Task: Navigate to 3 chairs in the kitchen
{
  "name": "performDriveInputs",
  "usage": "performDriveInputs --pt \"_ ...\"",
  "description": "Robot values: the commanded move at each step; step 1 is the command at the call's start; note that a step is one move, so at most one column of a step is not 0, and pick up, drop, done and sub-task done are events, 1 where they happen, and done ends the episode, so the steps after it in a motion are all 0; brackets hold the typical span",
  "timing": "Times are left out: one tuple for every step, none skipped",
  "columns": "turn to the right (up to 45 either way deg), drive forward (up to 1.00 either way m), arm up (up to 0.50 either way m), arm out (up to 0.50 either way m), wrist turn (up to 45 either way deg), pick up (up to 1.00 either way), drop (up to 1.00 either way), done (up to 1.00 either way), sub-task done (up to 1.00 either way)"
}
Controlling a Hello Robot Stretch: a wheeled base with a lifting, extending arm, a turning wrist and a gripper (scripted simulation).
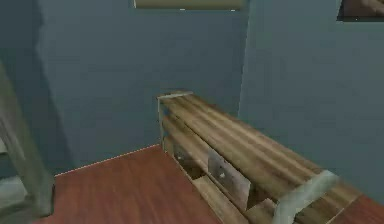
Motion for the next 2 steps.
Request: performDriveInputs --pt "45.0 0.00 0.00 0.00 0.0 0.00 0.00 0.00 0.00" --pt "45.0 0.00 0.00 0.00 0.0 0.00 0.00 0.00 0.00"
